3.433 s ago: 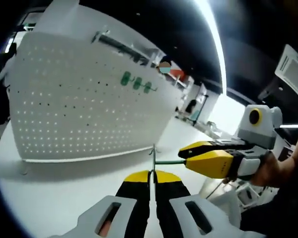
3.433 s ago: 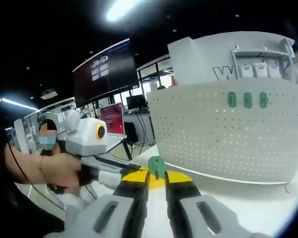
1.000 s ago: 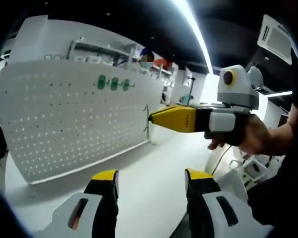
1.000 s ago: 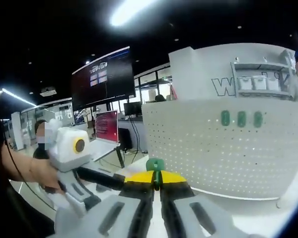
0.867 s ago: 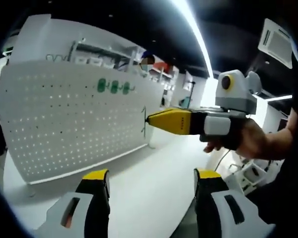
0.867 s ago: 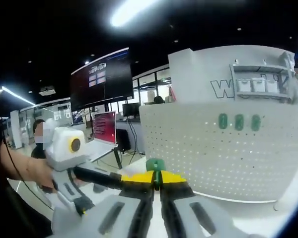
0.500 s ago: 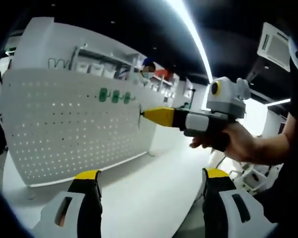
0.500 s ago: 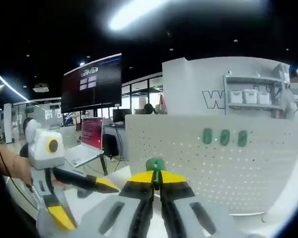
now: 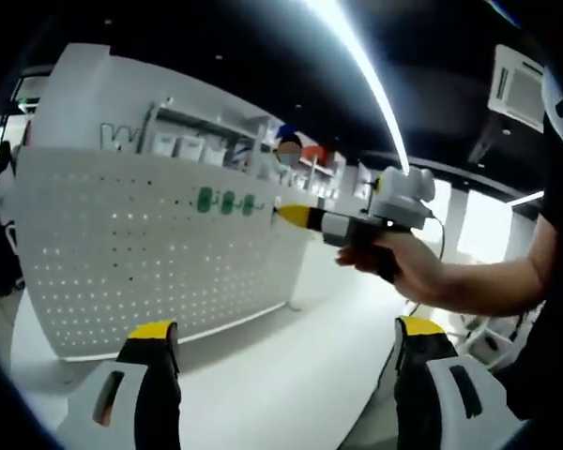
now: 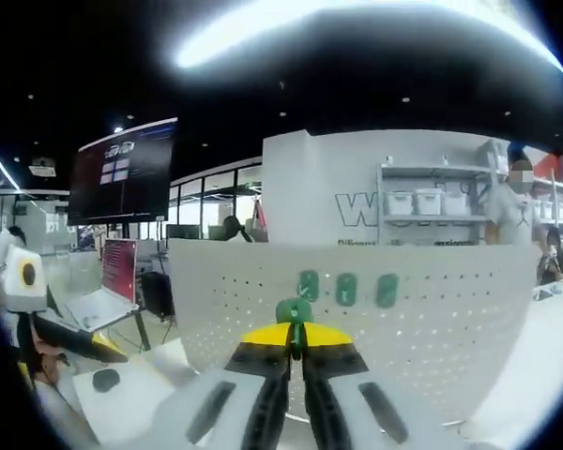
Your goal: Insert the hook assembly into the mounting plate slot until the hook locks in place.
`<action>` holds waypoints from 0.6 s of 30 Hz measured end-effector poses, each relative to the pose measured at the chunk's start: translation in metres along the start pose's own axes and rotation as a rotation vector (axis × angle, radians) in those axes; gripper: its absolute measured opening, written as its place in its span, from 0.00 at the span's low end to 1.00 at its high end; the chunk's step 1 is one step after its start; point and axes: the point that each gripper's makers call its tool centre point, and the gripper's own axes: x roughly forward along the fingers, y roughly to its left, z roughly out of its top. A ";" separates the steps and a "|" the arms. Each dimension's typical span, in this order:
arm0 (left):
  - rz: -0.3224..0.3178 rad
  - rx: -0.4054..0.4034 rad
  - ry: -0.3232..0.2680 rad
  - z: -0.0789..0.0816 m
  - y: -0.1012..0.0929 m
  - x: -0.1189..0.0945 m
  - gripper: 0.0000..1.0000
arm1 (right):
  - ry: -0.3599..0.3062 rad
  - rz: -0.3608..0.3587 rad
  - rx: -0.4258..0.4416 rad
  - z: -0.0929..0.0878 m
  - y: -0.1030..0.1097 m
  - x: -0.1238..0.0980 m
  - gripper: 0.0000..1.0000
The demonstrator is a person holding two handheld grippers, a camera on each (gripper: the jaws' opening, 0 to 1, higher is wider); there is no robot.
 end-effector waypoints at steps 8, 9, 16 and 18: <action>0.020 -0.007 -0.005 -0.002 0.006 -0.002 1.00 | -0.029 -0.062 0.014 0.007 -0.033 0.013 0.00; 0.021 -0.007 -0.004 -0.003 0.006 -0.002 1.00 | -0.040 -0.072 0.014 0.010 -0.038 0.015 0.00; 0.037 -0.013 0.001 -0.006 0.011 -0.003 1.00 | -0.073 -0.150 0.039 0.015 -0.078 0.029 0.00; 0.048 -0.013 0.009 -0.007 0.015 -0.004 0.99 | -0.073 -0.167 0.060 0.013 -0.088 0.032 0.00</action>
